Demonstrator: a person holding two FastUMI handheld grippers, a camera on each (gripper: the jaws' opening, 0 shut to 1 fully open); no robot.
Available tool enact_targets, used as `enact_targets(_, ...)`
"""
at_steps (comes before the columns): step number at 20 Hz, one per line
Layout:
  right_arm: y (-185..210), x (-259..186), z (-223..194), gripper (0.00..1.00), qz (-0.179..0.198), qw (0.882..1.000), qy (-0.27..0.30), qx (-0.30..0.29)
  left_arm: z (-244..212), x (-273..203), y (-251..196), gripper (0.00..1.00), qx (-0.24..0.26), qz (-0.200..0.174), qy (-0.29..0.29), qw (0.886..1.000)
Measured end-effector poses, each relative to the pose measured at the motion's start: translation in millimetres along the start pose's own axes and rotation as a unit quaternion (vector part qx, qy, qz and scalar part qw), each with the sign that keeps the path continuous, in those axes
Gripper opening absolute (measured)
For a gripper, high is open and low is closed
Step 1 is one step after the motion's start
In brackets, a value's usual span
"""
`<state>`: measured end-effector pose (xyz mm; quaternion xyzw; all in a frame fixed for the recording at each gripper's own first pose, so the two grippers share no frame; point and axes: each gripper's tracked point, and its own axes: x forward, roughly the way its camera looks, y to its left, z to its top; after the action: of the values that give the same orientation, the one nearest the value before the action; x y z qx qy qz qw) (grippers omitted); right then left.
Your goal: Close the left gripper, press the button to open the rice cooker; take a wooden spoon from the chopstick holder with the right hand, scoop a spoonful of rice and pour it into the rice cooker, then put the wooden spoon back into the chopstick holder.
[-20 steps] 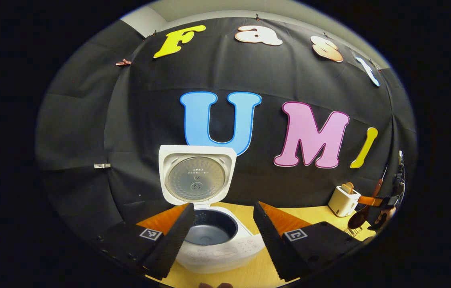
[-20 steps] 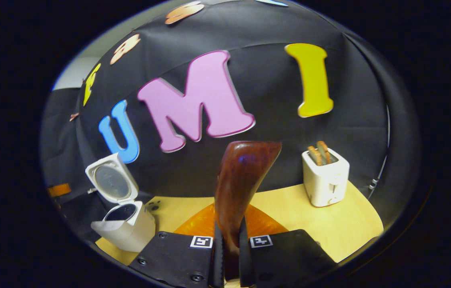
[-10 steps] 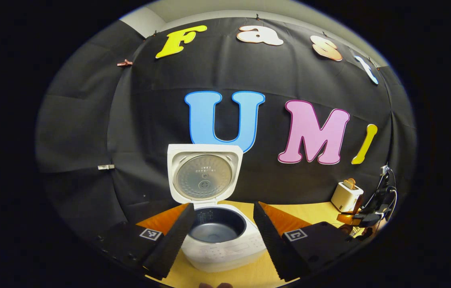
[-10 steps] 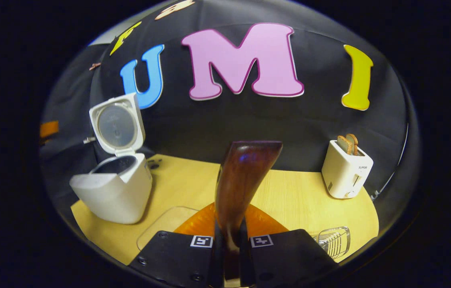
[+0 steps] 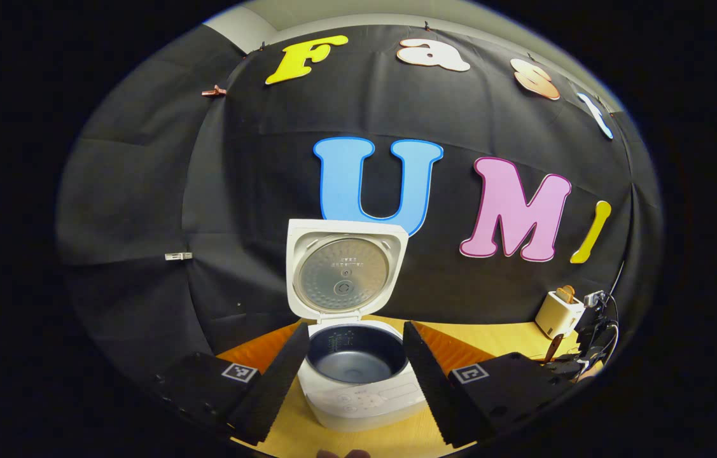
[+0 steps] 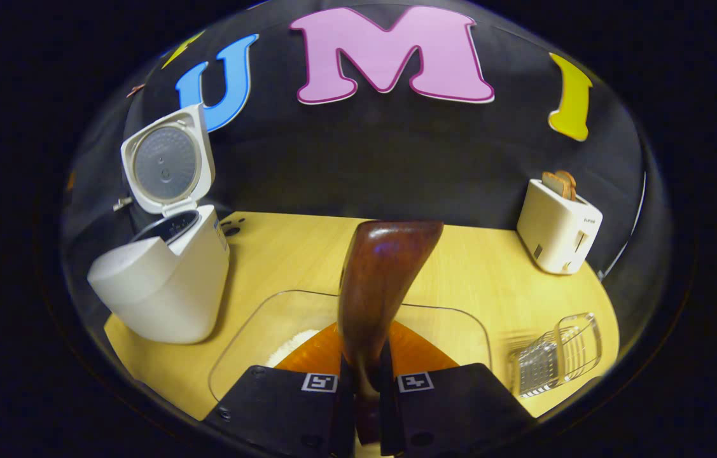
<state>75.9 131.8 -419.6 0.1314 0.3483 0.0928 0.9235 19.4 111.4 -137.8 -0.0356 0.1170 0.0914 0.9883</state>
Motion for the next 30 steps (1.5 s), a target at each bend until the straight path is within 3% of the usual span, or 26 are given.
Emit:
enact_targets(4, 13, 7, 0, 0.19, 0.014, 0.998, 0.007, 0.057, -2, -1, 6, 0.95, -0.006, 0.006, 0.001, 1.0)
enact_targets(6, 19, 10, -1, 0.19, 0.026, 0.993, 0.014, 0.115, -2, -1, 8, 0.95, -0.01, 0.008, 0.001, 1.0)
enact_targets(10, 22, 16, -2, 0.19, 0.046, 0.972, 0.023, 0.228, -1, -2, 8, 0.95, -0.009, 0.008, 0.0, 1.0)
enact_targets(14, 12, 16, -2, 0.19, 0.047, 0.959, 0.023, 0.28, -1, -5, 10, 0.95, -0.009, 0.009, 0.001, 1.0)
enact_targets(18, -5, 13, 16, 0.19, 0.045, 0.938, 0.001, 0.345, 3, -10, 12, 0.95, -0.01, 0.012, -0.005, 1.0)
enact_targets(23, -34, -15, 75, 0.19, 0.027, 0.917, -0.056, 0.393, 2, -15, 16, 0.95, 0.0, 0.003, -0.013, 1.0)
enact_targets(26, -18, -30, 122, 0.19, 0.031, 0.915, -0.089, 0.391, 2, -17, 18, 0.95, 0.003, -0.001, -0.018, 1.0)
enact_targets(30, 28, -34, 183, 0.19, 0.072, 0.91, -0.108, 0.395, 2, -21, 20, 0.95, 0.012, 0.004, -0.025, 1.0)
